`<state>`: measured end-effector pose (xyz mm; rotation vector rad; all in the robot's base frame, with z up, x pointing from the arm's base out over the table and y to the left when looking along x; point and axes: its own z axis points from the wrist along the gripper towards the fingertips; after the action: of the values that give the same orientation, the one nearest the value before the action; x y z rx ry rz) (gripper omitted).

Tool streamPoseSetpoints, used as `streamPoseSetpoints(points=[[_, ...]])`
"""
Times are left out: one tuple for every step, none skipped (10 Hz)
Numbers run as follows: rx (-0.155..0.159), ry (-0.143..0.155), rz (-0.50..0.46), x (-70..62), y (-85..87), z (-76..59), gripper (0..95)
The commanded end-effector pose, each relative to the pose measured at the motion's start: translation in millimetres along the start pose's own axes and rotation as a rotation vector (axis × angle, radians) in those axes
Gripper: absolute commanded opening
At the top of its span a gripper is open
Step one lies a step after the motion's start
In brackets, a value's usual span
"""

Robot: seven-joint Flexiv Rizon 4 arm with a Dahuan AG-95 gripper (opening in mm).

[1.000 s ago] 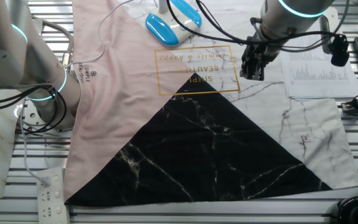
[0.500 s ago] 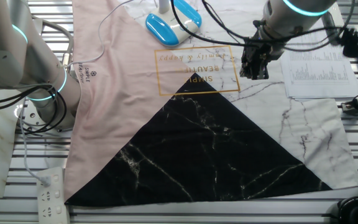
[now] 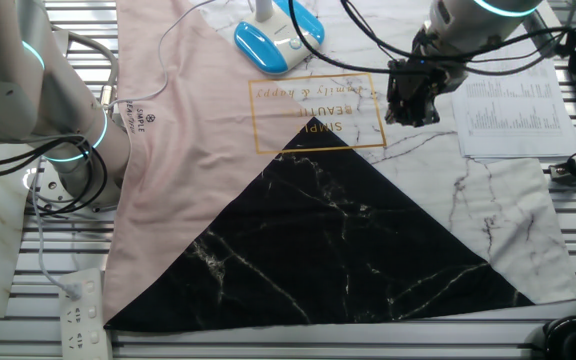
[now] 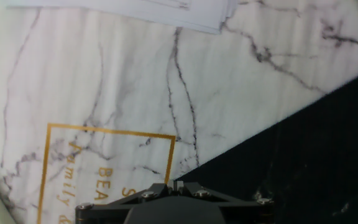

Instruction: Turn on the desk lamp by pressing the button

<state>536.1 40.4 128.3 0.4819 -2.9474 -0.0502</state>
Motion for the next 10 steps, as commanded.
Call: streamPoseSetpoints(points=[[-0.003,-0.004,0.03,-5.2,11.6,-1.1,0.0],[-0.009,-0.006,0.042,-8.7,16.9,-0.7,0.0],[-0.02,-0.009,0.07,-15.6,29.7,1.1,0.0],[-0.02,-0.009,0.088,-19.0,38.6,1.7,0.0],[-0.02,-0.009,0.107,-22.5,47.0,1.8,0.0],[-0.034,-0.003,0.135,-27.1,54.5,1.5,0.0],[-0.098,-0.004,0.163,-31.8,59.6,2.4,0.0],[-0.154,-0.012,0.173,-33.4,61.2,4.0,0.0],[-0.213,-0.017,0.195,-34.6,64.1,6.4,0.0],[-0.254,-0.02,0.206,-35.0,66.3,8.1,0.0]])
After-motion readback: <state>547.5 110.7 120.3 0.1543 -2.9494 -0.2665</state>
